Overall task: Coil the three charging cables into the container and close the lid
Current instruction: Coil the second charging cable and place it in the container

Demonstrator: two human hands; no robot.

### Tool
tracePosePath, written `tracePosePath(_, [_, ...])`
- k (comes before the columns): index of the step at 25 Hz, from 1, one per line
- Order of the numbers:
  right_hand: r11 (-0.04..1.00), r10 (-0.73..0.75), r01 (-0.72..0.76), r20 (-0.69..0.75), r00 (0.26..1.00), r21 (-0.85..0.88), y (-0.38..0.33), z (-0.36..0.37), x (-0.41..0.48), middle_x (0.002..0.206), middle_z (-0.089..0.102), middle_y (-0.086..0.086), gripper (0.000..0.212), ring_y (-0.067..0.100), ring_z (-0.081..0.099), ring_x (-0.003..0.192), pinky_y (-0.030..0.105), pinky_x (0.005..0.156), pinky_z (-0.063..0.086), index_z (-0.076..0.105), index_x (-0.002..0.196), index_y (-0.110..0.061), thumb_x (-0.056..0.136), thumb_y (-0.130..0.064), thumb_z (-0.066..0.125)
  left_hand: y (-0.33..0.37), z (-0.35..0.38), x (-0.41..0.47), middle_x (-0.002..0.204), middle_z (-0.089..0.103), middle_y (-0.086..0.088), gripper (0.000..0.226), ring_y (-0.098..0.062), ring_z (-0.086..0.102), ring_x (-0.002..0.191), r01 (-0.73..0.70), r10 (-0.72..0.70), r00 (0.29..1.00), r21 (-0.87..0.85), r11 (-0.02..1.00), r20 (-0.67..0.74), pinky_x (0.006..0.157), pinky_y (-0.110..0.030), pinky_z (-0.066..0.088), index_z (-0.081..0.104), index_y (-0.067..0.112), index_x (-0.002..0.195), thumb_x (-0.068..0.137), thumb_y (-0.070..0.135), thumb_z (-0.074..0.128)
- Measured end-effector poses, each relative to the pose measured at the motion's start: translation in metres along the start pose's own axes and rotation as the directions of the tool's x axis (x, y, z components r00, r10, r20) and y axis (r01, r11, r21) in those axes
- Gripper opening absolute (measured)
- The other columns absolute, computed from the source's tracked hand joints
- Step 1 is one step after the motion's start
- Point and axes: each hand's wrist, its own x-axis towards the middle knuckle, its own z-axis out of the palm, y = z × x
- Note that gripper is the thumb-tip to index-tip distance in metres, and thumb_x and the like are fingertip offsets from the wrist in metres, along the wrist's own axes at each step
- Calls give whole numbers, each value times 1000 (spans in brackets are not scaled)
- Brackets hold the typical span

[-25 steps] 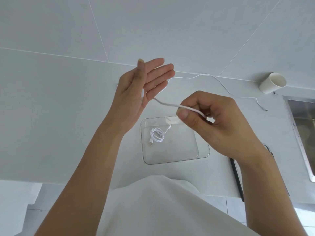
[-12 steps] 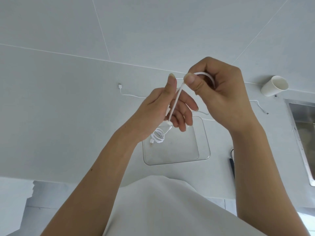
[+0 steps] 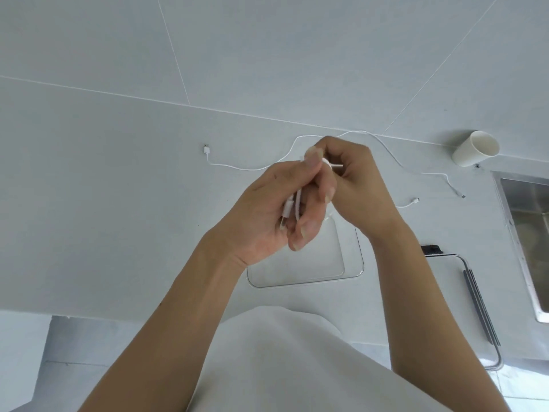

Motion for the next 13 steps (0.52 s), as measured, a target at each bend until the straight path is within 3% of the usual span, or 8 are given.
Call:
tracePosePath(4, [990,33,-29,26,999,-139,12,3,-7,65,65,0,28,11,62,60,34,57,50,61,73,-17,90,-35,49,-2,-4,1,53,64,8,63,-4,59,47,-108,102,992,-80,991,-79,48,-14,47,71,18,76,106,27,16])
tracePosePath(7, [977,52,-36,68,996,-210,21,1,-19,60,62,-4,30,6,57,55,25,55,45,61,70,-32,91,-47,46,0,-10,0,89,78,3,63,-10,73,90,-189,172,972,-98,977,-163,74,-16,54,76,17,100,107,31,15])
tracePosePath(10, [943,125,-93,82,989,-319,39,-5,-29,59,55,6,38,24,55,61,37,59,45,58,72,-28,95,-57,46,3,-20,2,125,69,-3,54,-18,60,124,-282,266,930,-29,959,-253,95,-22,48,62,11,126,108,32,15])
tracePosePath(13, [907,186,-161,28,982,-390,55,-17,-38,55,47,5,44,21,46,59,34,58,37,59,74,-26,94,-62,43,2,-26,2,136,60,-9,49,-21,53,131,-360,331,872,-14,933,-361,102,-27,45,46,2,137,109,30,17])
